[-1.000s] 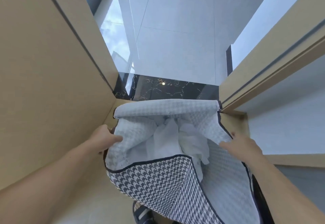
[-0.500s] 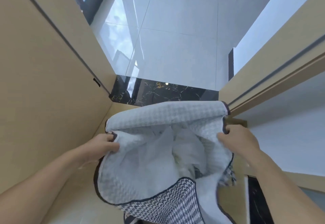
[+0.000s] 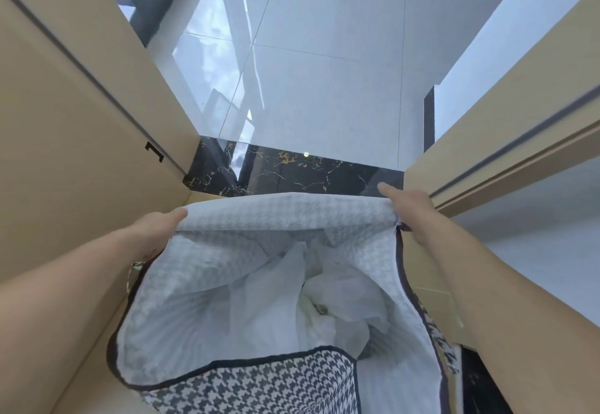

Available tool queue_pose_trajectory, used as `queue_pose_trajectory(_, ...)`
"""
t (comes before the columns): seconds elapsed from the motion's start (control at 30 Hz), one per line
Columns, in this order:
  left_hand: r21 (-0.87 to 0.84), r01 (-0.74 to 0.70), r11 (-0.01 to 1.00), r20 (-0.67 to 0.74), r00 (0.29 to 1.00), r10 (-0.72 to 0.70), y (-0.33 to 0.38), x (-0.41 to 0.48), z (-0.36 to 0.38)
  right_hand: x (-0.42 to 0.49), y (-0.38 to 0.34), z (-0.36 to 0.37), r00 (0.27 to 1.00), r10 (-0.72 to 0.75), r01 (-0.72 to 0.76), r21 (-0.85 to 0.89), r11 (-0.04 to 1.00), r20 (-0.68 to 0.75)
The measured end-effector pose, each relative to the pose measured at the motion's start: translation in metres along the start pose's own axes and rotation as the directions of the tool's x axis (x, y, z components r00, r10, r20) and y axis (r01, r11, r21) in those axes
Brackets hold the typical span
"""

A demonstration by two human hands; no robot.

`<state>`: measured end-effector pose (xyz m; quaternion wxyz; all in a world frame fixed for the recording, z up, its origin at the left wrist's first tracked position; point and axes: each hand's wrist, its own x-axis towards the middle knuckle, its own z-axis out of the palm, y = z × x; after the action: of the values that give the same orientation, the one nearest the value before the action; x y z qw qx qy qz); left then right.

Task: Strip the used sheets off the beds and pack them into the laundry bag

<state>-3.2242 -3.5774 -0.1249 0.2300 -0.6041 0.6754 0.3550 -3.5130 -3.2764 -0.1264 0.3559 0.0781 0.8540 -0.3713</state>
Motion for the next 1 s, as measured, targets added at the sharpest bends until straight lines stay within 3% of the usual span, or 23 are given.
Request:
queue_pose_trajectory(0.07,-0.257,0.076,0.963,0.113,0.992,-0.048,-0.002,0.002,0.006,0.004,-0.001,0.007,0.998,-0.035,0.035,0.007,0.999,0.051)
queue_pose_trajectory(0.13,-0.417,0.107,0.903,0.127,0.99,-0.059,-0.003,0.0,0.01,0.006,-0.001,0.01,0.997,-0.076,0.076,0.016,0.997,0.032)
queue_pose_trajectory(0.23,-0.557,0.092,0.826,0.016,0.995,-0.1,-0.004,-0.003,0.012,0.005,0.0,0.007,0.993,-0.107,0.113,0.142,0.983,-0.051)
queue_pose_trajectory(0.33,-0.65,0.119,0.751,0.026,0.991,-0.134,-0.008,-0.007,0.004,-0.004,0.002,0.004,0.988,-0.141,0.151,0.247,0.957,-0.058)
queue_pose_trajectory(0.43,-0.64,0.171,0.749,0.085,0.985,-0.151,-0.013,-0.011,-0.004,-0.02,0.002,-0.005,0.972,-0.232,0.232,0.324,0.917,-0.041)
queue_pose_trajectory(0.57,-0.603,0.14,0.785,0.133,0.988,-0.074,-0.022,-0.018,-0.013,-0.041,-0.005,-0.029,0.924,-0.376,0.375,0.326,0.868,-0.063)
queue_pose_trajectory(0.73,-0.623,0.029,0.782,0.132,0.989,0.069,-0.031,-0.031,-0.026,-0.072,-0.023,-0.053,0.916,-0.363,0.399,0.311,0.863,-0.17)
queue_pose_trajectory(0.87,-0.586,-0.087,0.805,0.091,0.981,0.173,-0.033,-0.047,-0.041,-0.094,-0.027,-0.054,0.922,-0.367,0.383,0.163,0.909,-0.12)
queue_pose_trajectory(1.0,-0.618,-0.163,0.769,0.081,0.96,0.268,-0.042,-0.048,-0.058,-0.11,-0.019,-0.053,0.891,-0.439,0.453,0.201,0.868,-0.112)
